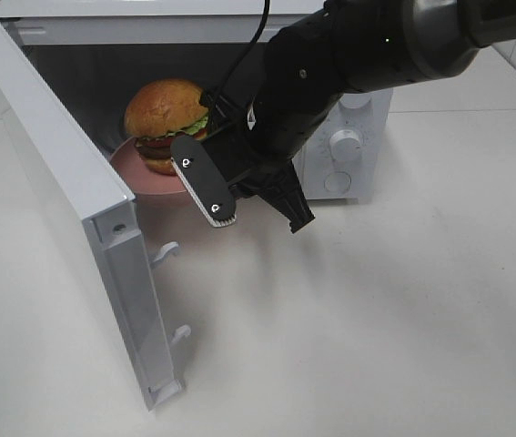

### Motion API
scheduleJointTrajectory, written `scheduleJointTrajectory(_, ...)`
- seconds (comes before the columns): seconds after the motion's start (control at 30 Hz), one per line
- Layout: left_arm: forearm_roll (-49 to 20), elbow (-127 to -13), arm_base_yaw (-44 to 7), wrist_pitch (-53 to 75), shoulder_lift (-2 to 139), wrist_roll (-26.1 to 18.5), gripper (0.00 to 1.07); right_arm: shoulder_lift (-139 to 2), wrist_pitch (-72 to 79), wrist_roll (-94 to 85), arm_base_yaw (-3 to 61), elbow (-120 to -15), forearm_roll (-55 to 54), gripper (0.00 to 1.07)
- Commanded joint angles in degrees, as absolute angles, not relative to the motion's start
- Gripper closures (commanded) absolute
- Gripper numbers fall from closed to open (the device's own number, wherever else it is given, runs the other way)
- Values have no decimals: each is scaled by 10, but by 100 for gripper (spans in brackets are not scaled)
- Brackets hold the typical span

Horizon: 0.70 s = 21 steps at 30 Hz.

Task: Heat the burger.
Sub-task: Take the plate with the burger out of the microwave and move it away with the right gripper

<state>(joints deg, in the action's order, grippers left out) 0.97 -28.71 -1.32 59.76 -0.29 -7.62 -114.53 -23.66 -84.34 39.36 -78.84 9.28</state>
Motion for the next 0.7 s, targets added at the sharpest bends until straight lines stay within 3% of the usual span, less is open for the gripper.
scheduleJointTrajectory(0.03, 11, -285, -12, 596, -13, -71, 17, -1113, -170, -851, 389, -771, 93, 107)
scheduleJointTrajectory(0.7, 11, -285, -12, 596, -13, -72, 17, -1048, -74, -856, 389, -646, 94, 107)
